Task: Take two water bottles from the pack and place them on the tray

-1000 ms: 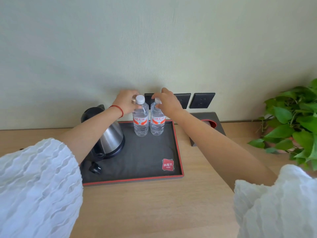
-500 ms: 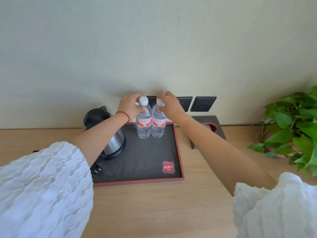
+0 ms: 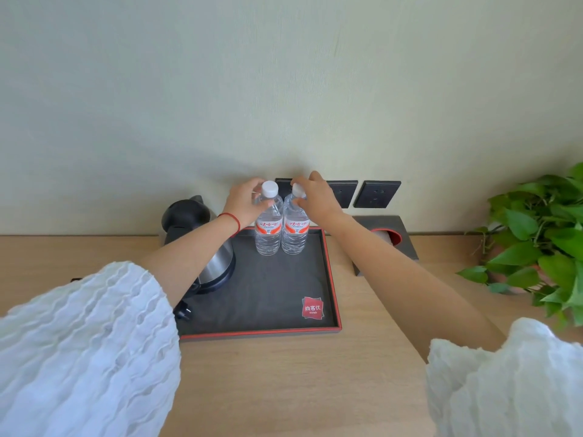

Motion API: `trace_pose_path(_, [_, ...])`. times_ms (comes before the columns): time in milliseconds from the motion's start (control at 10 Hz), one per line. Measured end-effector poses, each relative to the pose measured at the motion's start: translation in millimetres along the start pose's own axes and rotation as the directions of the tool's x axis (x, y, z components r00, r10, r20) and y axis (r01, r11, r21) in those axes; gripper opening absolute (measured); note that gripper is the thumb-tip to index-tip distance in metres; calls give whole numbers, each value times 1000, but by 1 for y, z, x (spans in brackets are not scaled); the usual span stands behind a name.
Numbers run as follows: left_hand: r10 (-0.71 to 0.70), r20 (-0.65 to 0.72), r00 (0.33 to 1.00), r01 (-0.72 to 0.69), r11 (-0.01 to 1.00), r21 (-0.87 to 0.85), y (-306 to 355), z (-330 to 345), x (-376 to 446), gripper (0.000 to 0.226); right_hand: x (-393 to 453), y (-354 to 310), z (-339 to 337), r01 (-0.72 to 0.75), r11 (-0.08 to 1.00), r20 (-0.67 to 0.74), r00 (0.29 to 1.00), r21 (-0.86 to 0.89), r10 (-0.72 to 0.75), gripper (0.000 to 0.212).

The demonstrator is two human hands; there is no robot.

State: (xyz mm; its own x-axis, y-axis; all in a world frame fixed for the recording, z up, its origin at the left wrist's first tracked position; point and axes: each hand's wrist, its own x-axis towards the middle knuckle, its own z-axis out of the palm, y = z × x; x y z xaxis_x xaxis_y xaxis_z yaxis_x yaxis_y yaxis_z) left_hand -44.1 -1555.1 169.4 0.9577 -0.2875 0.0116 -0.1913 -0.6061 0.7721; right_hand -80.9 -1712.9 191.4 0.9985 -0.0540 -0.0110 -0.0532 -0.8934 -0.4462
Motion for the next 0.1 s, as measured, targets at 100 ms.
trace_pose_path(100, [-89, -15, 996, 86, 985, -149, -1, 1, -9, 48, -5, -1, 0, -62, 997, -12, 998, 56, 62, 46])
